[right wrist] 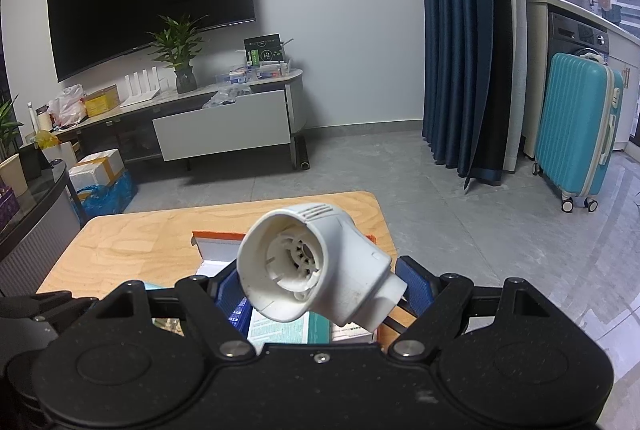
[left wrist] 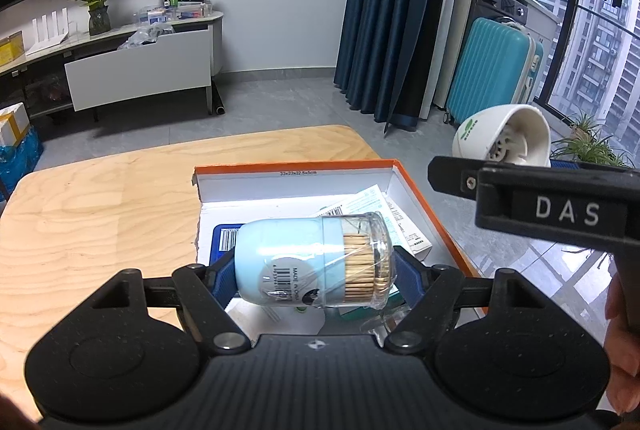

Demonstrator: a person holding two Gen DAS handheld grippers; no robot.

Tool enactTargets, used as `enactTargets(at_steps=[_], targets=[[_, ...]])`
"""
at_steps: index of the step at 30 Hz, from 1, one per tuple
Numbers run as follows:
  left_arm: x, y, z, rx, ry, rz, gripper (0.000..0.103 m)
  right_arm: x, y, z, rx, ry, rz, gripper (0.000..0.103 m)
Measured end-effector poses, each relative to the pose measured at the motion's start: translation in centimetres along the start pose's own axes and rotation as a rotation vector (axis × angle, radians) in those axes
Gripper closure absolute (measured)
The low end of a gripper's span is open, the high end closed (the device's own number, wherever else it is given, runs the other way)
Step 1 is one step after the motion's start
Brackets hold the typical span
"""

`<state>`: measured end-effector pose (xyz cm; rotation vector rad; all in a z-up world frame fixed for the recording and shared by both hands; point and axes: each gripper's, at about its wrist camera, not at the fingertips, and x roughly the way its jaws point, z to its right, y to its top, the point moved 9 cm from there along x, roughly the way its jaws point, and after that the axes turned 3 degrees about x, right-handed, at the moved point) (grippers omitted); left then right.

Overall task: Organize rigid objects
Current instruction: 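Carry the toothpick jar and white diffuser over the tray with both tools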

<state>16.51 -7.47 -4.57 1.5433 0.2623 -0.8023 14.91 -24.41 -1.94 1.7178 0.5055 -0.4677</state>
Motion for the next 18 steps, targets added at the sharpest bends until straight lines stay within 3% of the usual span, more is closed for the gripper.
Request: enactTargets(at_steps=[18], targets=[[1.3, 0.8, -0.6, -0.017, 0.006, -0.004, 0.025, 1.3, 0.5, 0.0, 0.01, -0.004, -0.014, 0.009]])
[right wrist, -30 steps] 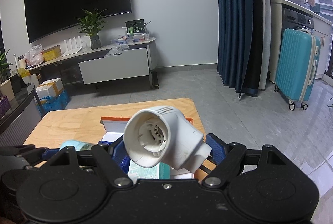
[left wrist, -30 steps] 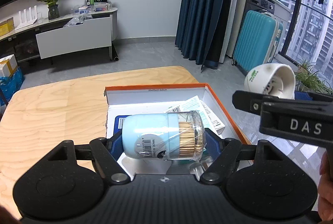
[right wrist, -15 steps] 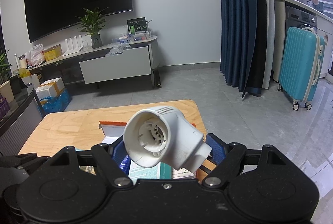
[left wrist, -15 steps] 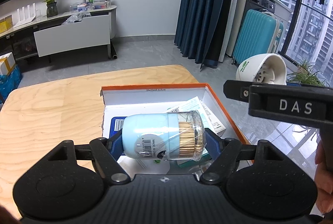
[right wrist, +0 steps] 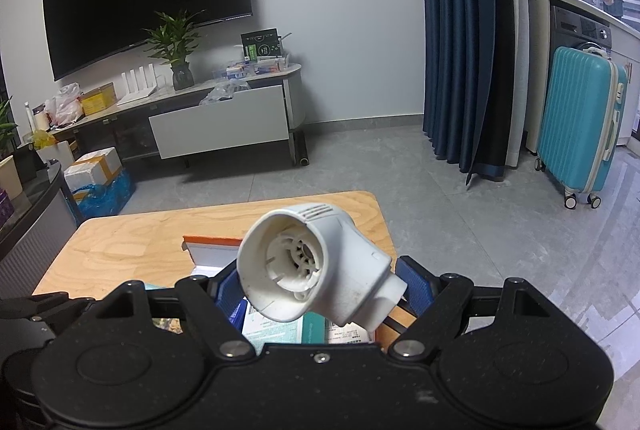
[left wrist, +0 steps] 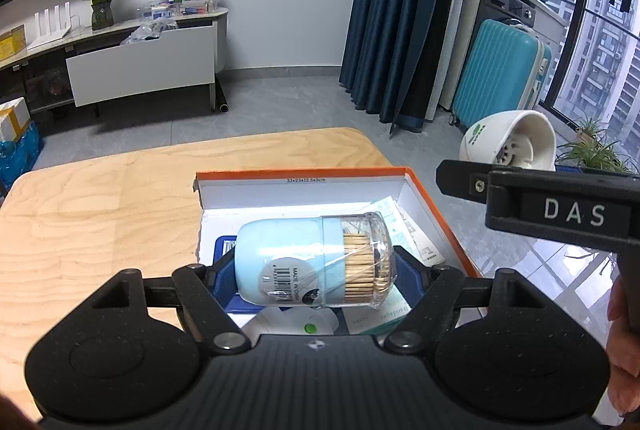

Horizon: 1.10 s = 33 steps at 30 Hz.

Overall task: Organize rigid objects
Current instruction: 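Carry the toothpick jar and white diffuser over the tray with both tools, then lower the toothpick jar into the tray and open the left tool while the right tool releases the diffuser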

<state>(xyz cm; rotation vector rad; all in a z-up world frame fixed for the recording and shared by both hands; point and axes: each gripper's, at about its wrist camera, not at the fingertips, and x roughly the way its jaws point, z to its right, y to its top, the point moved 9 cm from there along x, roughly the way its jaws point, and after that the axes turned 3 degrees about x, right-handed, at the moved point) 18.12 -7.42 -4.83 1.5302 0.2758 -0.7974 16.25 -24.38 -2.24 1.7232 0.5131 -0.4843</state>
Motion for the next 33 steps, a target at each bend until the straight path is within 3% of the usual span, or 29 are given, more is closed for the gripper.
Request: enactTargets(at_steps=[23, 25, 26, 27, 33], targets=[[1.3, 1.0, -1.0, -0.022, 0.013, -0.003, 0.025, 1.3, 0.4, 0.4, 0.029, -0.008, -0.016, 0.009], [1.4, 1.1, -1.1, -0.025, 0.013, -0.004, 0.025, 1.7, 0.5, 0.6, 0.035, -0.017, -0.019, 0.012], [1.4, 1.1, -1.2, -0.026, 0.013, -0.003, 0.025, 2.0, 0.6, 0.6, 0.037, -0.02, -0.02, 0.03], [1.5, 1.2, -1.2, -0.026, 0.015, -0.004, 0.025, 2.2, 0.7, 0.7, 0.041, -0.02, -0.023, 0.039], [2.0, 1.1, -1.6, -0.032, 0.019, -0.012, 0.025, 3.0, 1.1, 1.4, 0.065, -0.018, -0.017, 0.037]])
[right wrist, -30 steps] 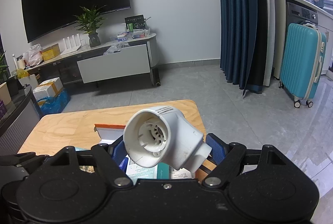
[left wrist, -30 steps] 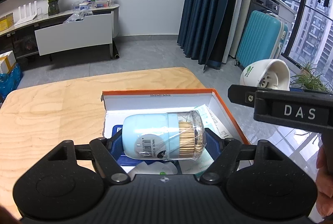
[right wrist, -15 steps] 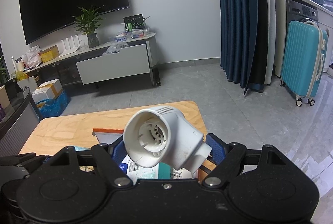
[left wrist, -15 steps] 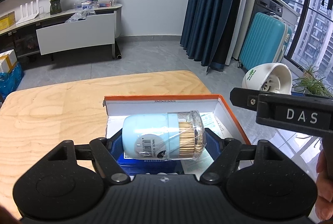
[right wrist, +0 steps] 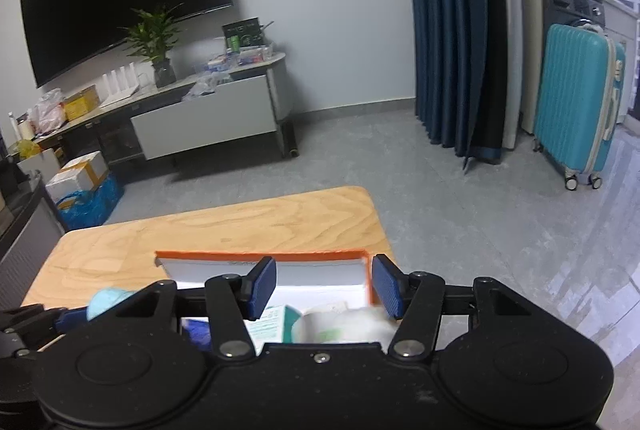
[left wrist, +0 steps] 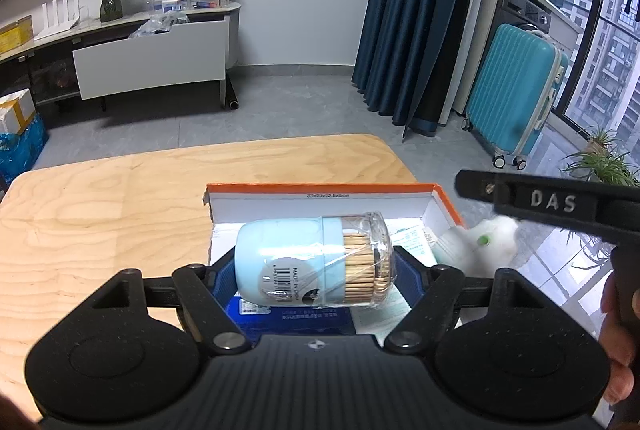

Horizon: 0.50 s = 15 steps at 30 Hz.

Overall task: Organize rigid objects
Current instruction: 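Lower the toothpick jar into the tray and open the left tool while the right tool releases the diffuser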

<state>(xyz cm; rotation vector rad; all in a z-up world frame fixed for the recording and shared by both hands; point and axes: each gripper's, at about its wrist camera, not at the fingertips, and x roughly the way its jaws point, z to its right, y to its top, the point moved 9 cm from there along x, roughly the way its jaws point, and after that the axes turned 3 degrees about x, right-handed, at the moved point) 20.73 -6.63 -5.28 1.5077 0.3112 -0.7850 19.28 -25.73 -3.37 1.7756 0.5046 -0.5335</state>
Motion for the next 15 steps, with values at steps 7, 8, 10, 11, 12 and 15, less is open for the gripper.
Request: enactTargets(at_steps=[7, 8, 10, 11, 12, 15], targets=[[0.5, 0.1, 0.0, -0.005, -0.005, -0.009, 0.025, -3.0, 0.5, 1.3, 0.033, -0.004, 0.071, 0.034], [0.6, 0.1, 0.0, -0.005, -0.009, -0.011, 0.025, -3.3, 0.5, 1.5, 0.036, -0.003, 0.077, 0.033], [0.9, 0.3, 0.2, -0.006, -0.014, -0.011, 0.025, -4.3, 0.2, 1.6, 0.038, -0.002, 0.092, 0.033], [1.0, 0.5, 0.3, -0.006, -0.014, -0.01, 0.025, -4.7, 0.2, 1.5, 0.039, 0.0, 0.099, 0.033], [1.2, 0.7, 0.4, -0.006, -0.014, -0.01, 0.025, -5.1, 0.0, 1.5, 0.043, 0.002, 0.104, 0.032], [1.9, 1.3, 0.7, -0.005, -0.02, -0.016, 0.025, -5.7, -0.2, 1.4, 0.053, 0.013, 0.111, 0.031]])
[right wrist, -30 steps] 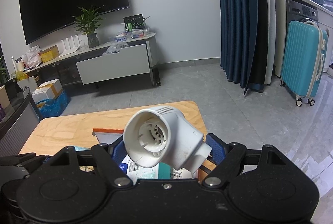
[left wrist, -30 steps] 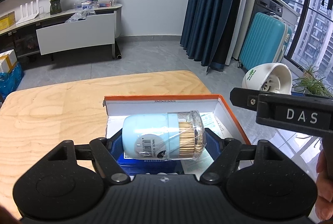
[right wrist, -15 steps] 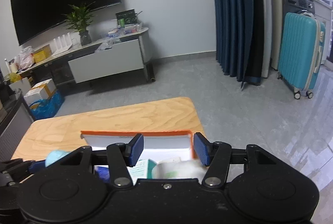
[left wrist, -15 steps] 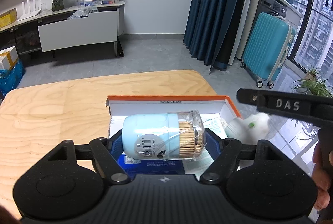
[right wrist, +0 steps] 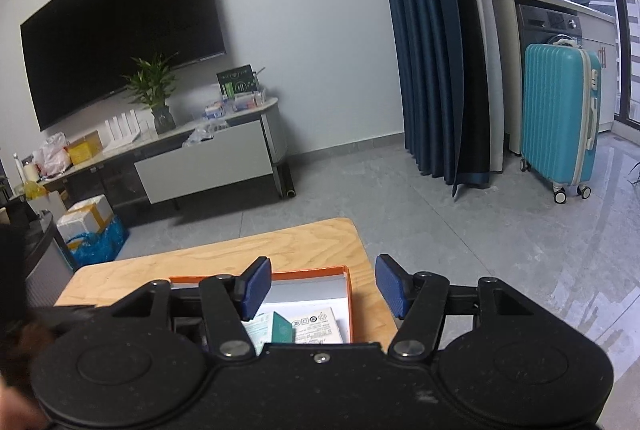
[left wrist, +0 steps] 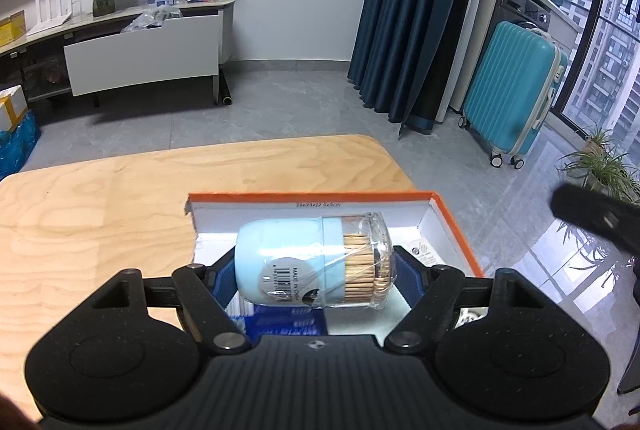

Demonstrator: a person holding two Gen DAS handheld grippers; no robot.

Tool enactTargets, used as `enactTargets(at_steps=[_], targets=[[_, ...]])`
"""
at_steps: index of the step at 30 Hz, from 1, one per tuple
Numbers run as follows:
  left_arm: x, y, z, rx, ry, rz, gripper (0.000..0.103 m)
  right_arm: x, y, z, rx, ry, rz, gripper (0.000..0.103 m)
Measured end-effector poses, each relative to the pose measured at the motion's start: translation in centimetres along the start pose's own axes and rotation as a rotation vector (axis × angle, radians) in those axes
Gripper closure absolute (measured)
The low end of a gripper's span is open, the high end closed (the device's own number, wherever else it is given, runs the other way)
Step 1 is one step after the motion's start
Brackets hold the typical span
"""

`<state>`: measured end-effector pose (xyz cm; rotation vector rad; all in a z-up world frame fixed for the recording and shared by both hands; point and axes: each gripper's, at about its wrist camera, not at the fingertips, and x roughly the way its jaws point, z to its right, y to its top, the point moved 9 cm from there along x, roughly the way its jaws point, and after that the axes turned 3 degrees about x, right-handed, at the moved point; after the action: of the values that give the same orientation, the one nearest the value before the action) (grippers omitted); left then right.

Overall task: Organize rigid objects
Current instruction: 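Lower the toothpick jar into the tray and open the left tool while the right tool releases the diffuser, then withdraw both tools from the tray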

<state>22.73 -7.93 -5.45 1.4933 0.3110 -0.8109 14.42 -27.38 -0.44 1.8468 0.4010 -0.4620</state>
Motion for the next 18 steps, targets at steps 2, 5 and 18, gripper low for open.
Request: enactTargets(at_steps=[2, 5, 18], targets=[[0.5, 0.3, 0.0, 0.008, 0.004, -0.012, 0.025, -0.4, -0.1, -0.1, -0.004, 0.007, 0.001, 0.031], [0.4, 0.7, -0.2, 0.003, 0.009, 0.005, 0.016, -1.1, -0.4, -0.5, -0.018, 0.011, 0.009, 0.031], [-3.4, 0.0, -2.0, -0.058, 0.018, 0.025, 0.016, -4.3, -1.7, -1.7, -0.022, 0.033, 0.031, 0.03]])
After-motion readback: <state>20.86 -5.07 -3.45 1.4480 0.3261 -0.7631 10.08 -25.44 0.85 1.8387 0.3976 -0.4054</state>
